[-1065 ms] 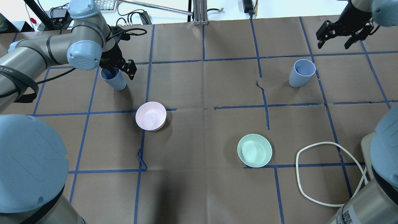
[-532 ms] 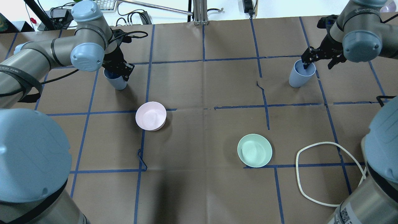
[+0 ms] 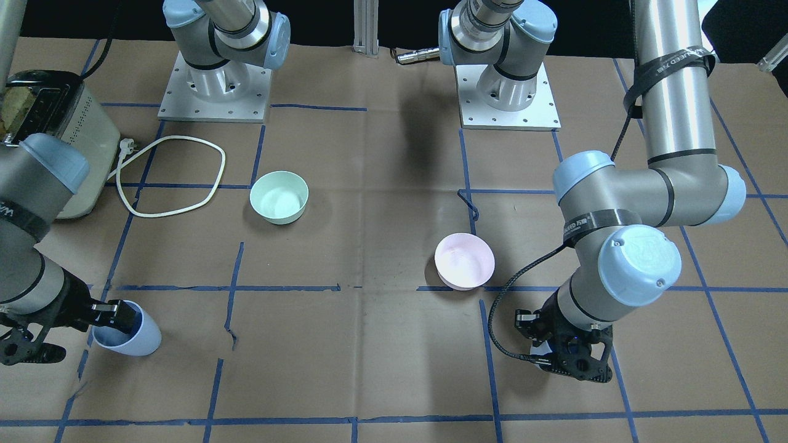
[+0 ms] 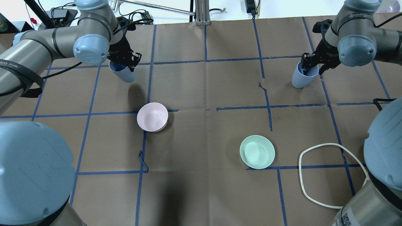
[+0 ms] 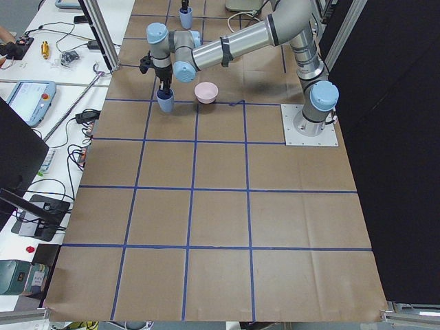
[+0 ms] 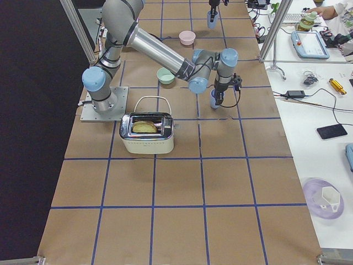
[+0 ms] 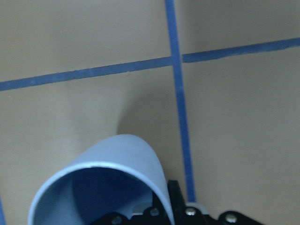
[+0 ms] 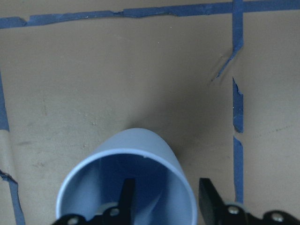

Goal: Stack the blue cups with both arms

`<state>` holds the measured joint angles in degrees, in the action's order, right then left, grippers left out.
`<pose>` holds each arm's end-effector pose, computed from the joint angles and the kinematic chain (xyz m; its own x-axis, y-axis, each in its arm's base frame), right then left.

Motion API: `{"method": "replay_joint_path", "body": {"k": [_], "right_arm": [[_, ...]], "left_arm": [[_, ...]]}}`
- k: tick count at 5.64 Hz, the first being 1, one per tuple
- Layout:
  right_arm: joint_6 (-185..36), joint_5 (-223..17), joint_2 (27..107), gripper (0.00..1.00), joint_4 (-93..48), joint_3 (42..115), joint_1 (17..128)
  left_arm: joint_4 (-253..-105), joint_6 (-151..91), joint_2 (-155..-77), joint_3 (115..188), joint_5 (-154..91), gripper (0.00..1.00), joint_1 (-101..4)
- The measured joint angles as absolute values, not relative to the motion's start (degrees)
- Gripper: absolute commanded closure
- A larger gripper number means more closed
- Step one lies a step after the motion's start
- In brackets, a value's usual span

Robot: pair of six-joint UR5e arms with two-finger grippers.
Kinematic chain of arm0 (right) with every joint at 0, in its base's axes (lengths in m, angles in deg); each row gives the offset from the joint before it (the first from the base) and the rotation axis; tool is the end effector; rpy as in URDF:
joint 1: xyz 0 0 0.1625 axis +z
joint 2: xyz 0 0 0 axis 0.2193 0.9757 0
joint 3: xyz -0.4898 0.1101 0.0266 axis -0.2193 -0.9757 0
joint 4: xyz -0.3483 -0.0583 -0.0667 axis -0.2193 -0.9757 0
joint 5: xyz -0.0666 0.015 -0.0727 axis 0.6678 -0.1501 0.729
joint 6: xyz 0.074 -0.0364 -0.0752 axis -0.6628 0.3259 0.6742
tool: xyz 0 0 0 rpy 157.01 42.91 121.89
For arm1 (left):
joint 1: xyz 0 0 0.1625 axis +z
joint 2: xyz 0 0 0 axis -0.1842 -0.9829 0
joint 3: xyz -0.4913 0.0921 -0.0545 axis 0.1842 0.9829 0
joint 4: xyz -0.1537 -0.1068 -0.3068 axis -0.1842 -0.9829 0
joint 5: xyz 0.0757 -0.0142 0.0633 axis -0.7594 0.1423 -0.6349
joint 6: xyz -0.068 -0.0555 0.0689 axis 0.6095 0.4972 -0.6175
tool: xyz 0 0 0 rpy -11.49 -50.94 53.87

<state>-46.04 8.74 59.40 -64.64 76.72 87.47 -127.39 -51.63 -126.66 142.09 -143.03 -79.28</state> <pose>-0.0332 -0.6393 0.3364 -0.9983 0.0561 -0.0185 0.0564 0.9983 -0.0131 -0.1321 -0.6705 0.3656 -0.9928 0.1196 -0.0064 0.1198 0.9912 -0.0566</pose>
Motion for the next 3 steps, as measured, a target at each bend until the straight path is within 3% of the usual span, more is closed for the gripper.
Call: {"method": "replay_joint_path", "body": {"k": [3], "right_arm": [[-46.55,8.90,63.91,0.92,-61.28,75.12,87.58]], "left_arm": [[-127.57,-38.89,-133.05,131.13,-142.07,0.95,-92.68]]}}
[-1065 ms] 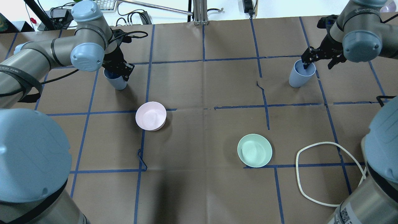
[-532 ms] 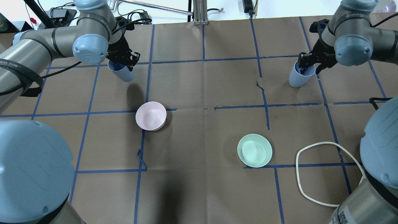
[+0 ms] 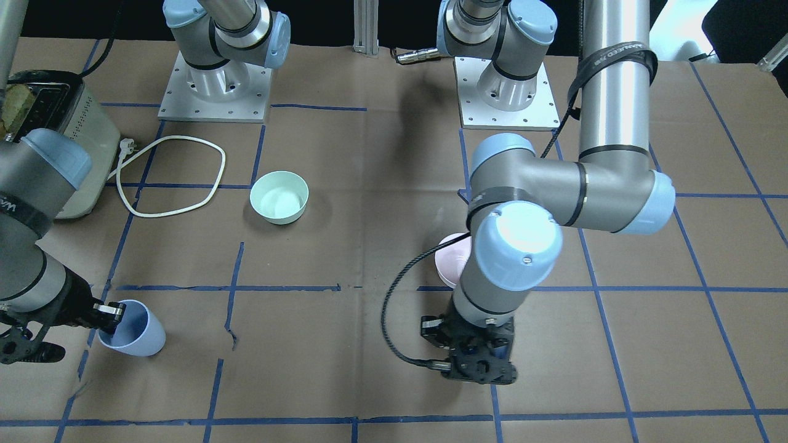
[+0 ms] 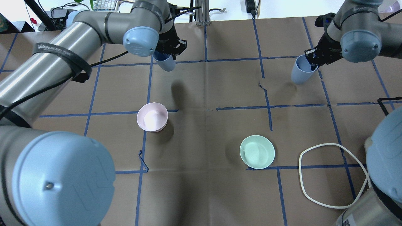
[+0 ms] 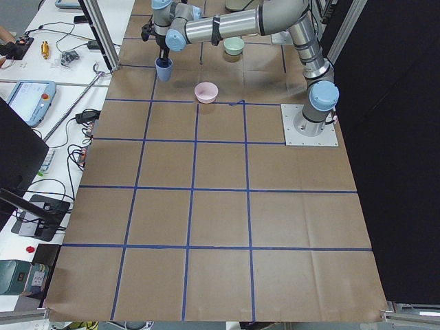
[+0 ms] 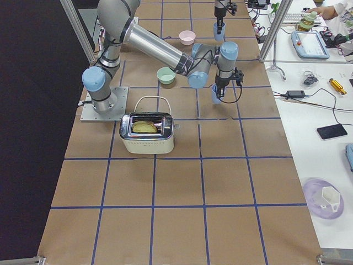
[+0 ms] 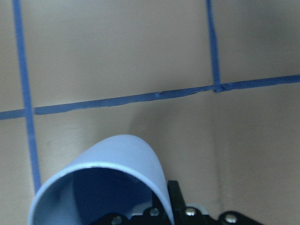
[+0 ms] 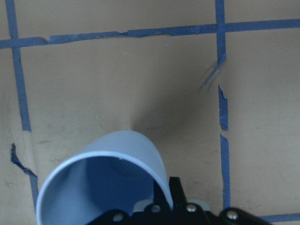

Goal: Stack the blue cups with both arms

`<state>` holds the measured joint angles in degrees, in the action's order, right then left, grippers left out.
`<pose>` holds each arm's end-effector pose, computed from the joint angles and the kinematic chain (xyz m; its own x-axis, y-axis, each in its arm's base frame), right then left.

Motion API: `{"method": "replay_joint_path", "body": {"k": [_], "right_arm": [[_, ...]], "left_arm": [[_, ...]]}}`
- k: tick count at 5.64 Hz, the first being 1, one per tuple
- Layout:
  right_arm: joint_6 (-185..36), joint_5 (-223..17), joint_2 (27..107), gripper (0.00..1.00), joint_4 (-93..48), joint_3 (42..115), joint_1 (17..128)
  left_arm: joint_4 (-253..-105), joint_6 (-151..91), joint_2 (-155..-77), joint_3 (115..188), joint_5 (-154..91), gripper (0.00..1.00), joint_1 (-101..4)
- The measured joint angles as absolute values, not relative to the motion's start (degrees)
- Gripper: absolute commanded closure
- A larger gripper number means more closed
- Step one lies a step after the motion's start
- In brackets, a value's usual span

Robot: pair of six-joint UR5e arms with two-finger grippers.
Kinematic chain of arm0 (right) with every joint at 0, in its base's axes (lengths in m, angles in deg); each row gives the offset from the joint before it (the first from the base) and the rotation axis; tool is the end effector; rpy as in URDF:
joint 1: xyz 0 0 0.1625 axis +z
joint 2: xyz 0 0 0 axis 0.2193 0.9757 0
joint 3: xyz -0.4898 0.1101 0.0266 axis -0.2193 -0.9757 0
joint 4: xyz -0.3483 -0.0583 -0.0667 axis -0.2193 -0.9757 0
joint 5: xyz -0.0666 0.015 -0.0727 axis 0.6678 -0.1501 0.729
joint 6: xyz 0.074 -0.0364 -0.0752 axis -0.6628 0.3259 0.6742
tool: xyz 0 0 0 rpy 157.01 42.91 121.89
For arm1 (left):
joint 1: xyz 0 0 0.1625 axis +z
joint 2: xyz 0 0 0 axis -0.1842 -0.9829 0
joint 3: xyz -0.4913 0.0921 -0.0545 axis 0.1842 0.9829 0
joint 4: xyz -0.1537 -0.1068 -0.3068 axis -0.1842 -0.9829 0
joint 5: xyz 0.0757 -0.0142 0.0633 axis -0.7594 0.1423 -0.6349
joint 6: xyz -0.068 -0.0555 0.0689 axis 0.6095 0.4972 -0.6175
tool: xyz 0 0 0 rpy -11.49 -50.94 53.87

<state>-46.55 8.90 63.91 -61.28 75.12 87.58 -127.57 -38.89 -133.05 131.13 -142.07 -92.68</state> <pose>-0.0283 -0.6247 0.3903 -0.9980 0.0626 -0.0064 0.0629 0.9963 -0.0594 -0.3003 -0.6829 0.3681 -0.9905 0.1343 0.0304 0.1292 0.9829 -0.1308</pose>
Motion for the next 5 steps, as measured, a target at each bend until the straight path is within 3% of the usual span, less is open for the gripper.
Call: {"method": "replay_joint_path", "body": {"k": [3,4,5], "right_arm": [[-46.58,8.95,74.35,0.92,-43.16,68.60,89.05],[-46.53,8.96,75.83,0.92,-38.99,67.09,89.37],[-46.30,8.94,76.19,0.92,-37.65,66.81,89.45]], "left_arm": [[-129.29,-38.09,-136.20,129.89,-140.96,0.94,-98.53],[-129.66,-38.09,-136.51,130.68,-140.29,0.43,-99.16],[-129.79,-38.06,-136.49,131.48,-139.59,0.02,-99.77]]}}
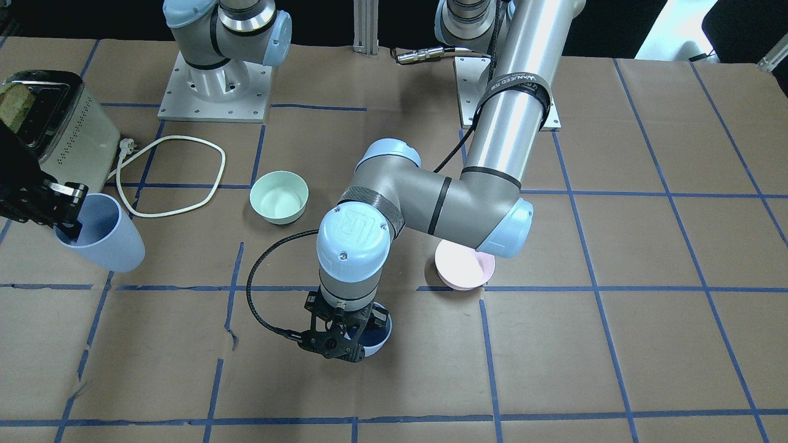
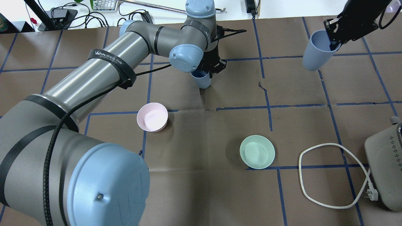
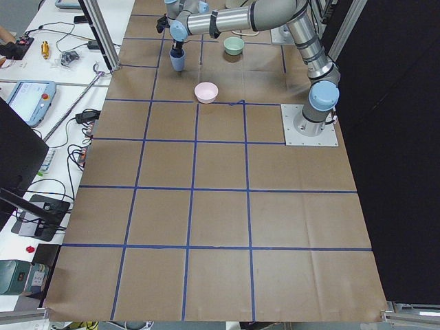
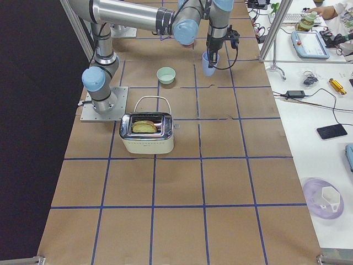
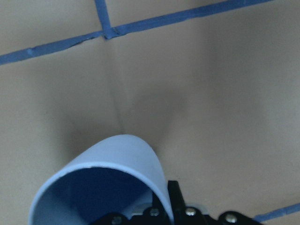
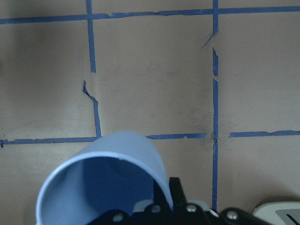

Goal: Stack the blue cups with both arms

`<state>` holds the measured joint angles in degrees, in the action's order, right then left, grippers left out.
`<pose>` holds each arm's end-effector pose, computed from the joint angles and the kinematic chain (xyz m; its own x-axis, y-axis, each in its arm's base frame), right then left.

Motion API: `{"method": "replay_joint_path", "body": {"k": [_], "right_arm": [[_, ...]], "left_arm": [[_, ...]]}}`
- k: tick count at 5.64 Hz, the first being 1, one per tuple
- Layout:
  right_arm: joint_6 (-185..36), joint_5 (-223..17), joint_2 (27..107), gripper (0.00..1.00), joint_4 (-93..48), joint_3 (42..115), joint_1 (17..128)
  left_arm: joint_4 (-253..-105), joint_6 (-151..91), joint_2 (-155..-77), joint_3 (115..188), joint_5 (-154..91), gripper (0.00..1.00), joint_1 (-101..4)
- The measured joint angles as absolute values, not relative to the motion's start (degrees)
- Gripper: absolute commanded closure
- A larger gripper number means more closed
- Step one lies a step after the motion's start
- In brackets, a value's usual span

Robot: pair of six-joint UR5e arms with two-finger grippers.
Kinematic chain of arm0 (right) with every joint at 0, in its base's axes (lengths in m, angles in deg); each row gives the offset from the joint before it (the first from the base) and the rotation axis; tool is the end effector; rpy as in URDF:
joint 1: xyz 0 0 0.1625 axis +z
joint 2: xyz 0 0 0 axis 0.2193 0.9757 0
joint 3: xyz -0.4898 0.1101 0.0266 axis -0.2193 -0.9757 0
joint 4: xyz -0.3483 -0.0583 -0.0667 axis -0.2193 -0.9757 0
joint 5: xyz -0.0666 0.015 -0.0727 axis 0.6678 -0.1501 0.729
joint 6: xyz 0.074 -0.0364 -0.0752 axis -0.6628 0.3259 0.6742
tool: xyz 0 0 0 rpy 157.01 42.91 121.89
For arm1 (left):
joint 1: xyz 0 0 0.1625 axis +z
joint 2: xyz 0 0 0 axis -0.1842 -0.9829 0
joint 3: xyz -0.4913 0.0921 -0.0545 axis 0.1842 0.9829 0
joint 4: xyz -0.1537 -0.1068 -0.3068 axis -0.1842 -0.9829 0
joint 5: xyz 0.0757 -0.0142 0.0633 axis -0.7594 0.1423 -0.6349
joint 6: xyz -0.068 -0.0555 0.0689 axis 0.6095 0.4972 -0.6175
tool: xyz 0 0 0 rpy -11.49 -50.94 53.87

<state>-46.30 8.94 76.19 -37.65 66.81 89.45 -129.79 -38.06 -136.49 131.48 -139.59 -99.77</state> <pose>0.0110 -0.5446 0.5327 -0.9995 0.0263 -0.0162 0.0264 0.9996 -0.0074 -0.3887 -0.6441 0.3173 -0.9688 0.2396 0.0634 0.2387 0.9709 -0.0216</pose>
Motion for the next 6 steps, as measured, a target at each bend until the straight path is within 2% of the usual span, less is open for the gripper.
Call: {"method": "replay_joint_path", "body": {"k": [3,6], "right_arm": [[-45.89,8.78,76.00,0.92,-37.38,67.00,89.48],[-48.73,8.73,76.05,0.92,-38.15,66.30,91.17]], "left_arm": [[-130.90,-37.73,-133.21,132.14,-139.65,0.01,-99.28],[-145.94,-38.43,-120.84,132.58,-139.47,0.01,-92.46]]}}
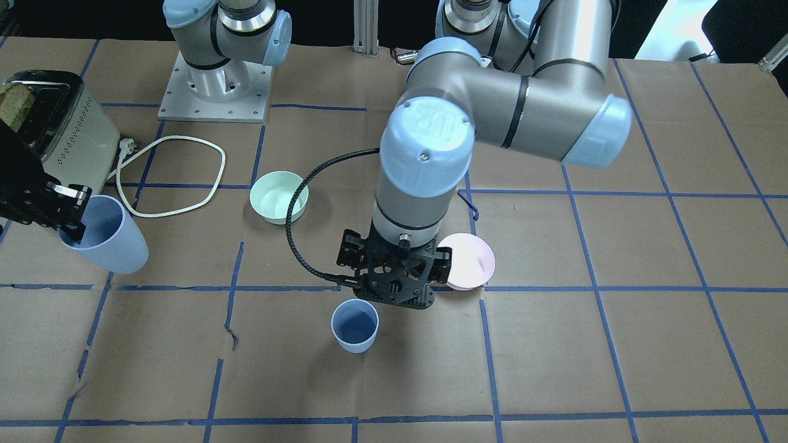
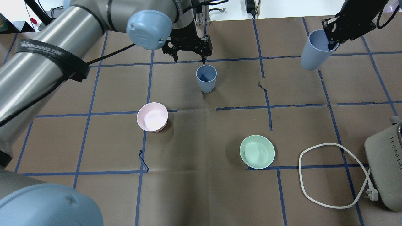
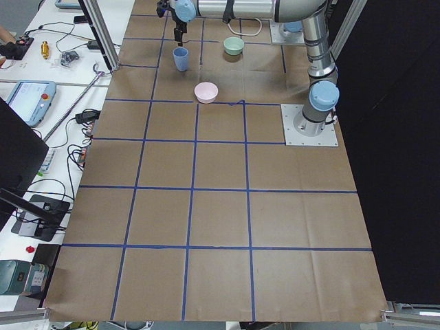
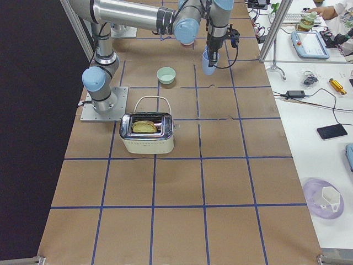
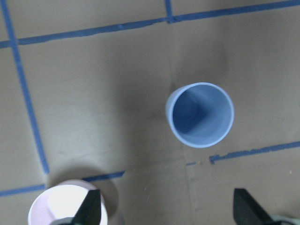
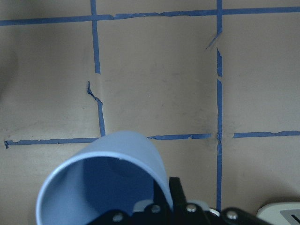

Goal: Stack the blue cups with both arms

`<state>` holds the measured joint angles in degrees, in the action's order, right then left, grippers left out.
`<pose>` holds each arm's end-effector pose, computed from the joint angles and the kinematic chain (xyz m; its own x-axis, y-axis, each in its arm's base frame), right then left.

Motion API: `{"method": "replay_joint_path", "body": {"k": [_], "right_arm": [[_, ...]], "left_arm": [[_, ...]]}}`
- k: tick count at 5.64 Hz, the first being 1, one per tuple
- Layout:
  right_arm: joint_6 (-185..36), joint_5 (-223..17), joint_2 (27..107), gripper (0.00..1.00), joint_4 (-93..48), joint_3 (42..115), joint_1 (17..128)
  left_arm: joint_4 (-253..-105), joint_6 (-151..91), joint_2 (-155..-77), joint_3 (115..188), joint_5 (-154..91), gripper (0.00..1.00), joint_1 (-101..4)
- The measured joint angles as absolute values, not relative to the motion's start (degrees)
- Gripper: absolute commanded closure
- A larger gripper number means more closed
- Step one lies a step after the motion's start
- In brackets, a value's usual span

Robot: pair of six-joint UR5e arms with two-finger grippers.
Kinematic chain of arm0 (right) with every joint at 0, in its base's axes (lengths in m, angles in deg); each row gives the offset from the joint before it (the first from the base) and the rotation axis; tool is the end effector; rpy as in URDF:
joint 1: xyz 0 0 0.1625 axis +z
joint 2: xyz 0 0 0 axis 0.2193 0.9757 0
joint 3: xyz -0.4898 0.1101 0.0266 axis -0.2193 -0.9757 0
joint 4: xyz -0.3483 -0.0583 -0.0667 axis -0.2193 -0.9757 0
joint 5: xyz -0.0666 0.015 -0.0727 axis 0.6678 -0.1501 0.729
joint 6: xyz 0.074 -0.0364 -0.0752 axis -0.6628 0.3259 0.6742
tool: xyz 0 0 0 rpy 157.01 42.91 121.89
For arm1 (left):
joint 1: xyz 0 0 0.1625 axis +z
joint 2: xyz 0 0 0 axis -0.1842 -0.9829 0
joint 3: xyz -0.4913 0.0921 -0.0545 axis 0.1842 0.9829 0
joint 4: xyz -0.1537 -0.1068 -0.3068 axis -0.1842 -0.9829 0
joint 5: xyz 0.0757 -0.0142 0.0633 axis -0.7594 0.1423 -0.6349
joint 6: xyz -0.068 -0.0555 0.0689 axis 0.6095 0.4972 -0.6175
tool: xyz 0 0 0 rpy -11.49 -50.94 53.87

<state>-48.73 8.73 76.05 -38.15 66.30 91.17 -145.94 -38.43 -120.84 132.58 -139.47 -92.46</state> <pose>0.0271 -0.5470 0.5361 -0.9991 0.0384 -0.0177 0.0387 0.9990 -0.0222 -0.2816 -0.5925 0.4700 -0.9909 0.1190 0.0624 0.1196 0.9928 0.0060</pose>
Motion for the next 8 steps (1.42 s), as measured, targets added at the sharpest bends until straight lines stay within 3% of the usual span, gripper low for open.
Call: {"method": "replay_joint_path", "body": {"k": [2,5,8], "right_arm": [[-58.83,8.79,74.37,0.93,-38.47,62.77,98.96],[-76.79,8.87,64.48,0.93,-38.64,51.42,112.55],[-86.65,8.87,55.09,0.93,-42.28,47.69,119.12]], "left_arm": [[-153.98,-41.62,-112.75,133.66,-139.57,0.01,-87.47],[-154.49,-44.98,-100.44,146.76,-140.69,0.01,-81.97],[-153.64,-41.80,-99.76,146.81,-143.72,0.01,-80.79]]}}
